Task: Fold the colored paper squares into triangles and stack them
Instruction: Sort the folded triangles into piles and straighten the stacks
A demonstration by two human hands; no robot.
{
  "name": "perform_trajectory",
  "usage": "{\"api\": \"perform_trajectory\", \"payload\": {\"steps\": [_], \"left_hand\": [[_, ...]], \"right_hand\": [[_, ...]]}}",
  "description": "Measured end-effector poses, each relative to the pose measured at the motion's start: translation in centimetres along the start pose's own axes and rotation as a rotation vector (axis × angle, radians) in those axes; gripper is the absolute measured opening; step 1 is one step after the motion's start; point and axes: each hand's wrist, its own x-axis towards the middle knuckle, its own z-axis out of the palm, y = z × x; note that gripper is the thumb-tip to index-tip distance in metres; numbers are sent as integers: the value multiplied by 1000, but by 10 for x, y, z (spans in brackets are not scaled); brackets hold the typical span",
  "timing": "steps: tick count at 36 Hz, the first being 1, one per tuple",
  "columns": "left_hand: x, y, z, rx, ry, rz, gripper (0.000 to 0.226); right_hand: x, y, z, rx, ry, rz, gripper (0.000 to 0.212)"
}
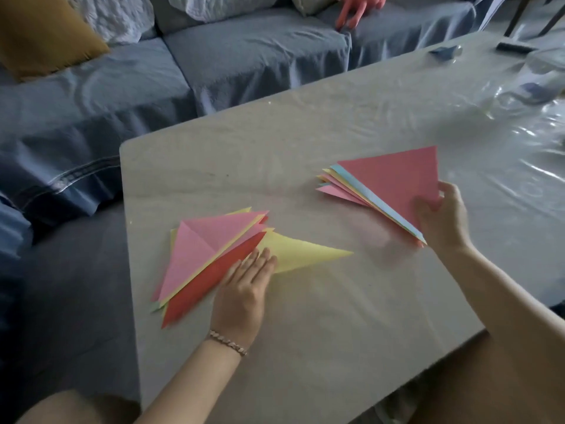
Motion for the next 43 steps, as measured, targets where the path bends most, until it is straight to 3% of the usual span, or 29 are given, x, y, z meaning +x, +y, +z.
{"api": "perform_trajectory", "payload": {"steps": [6, 9, 14, 17, 21, 24, 27, 33, 38, 43], "left_hand": [[-3, 13, 4, -4, -105, 220, 49], [-4, 15, 7, -2, -126, 265, 50], [0, 14, 14, 45, -170, 309, 46], [6, 14, 21, 74, -197, 274, 45], [13, 21, 23, 98, -295, 184, 46], [4, 24, 24, 76, -296, 108, 49], [-9, 25, 24, -40, -351, 104, 52], [-27, 19, 25, 9, -353, 149, 44], [-30, 22, 21, 67, -421, 94, 51], [-34, 19, 15, 96, -361, 25, 46]], "right_hand": [[20, 4, 13, -189, -40, 124, 60], [14, 7, 15, -318, -15, 82, 53], [-33, 10, 18, -343, -95, -272, 29], [-74, 14, 25, -301, -239, -531, 18], [-120, 19, 45, -410, -539, -701, 37], [-133, 30, 62, -563, -579, -828, 55], [-134, 34, 68, -633, -599, -843, 64], [-144, 38, 66, -657, -569, -864, 64], [-148, 39, 59, -642, -515, -855, 63], [-143, 42, 46, -634, -456, -814, 61]]}}
